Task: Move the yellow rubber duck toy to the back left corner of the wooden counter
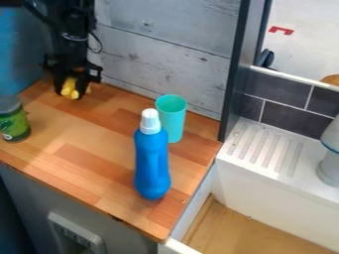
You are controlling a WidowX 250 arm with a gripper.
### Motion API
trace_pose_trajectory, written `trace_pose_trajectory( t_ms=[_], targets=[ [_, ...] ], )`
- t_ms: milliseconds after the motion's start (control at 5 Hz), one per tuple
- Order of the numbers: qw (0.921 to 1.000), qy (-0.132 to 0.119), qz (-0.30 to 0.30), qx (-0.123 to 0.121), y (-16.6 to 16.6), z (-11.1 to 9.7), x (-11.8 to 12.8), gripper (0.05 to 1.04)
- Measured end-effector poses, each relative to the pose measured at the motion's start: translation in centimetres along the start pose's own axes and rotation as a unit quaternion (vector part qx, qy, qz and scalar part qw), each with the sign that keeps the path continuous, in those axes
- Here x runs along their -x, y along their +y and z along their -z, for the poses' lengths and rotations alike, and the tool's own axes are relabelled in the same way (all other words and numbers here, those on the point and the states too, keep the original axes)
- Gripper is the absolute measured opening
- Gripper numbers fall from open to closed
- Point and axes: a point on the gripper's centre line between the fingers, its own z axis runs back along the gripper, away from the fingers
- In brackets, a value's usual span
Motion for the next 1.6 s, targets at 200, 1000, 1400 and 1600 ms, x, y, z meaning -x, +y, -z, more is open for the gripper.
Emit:
trace_pose_trajectory(
  t_ms=[200,1000,1400,1600],
  targets=[
    [0.9999,0.014,0.009,0.0,0.0,0.3,-0.2,0.562],
    [0.998,-0.046,0.038,0.022,0.0,-2.5,2.2,1.003],
    [0.9946,-0.093,0.041,0.021,4.2,-7.4,7.8,1.003],
    [0.9836,-0.083,0.157,0.031,6.6,-8.7,10.0,1.003]
  ],
)
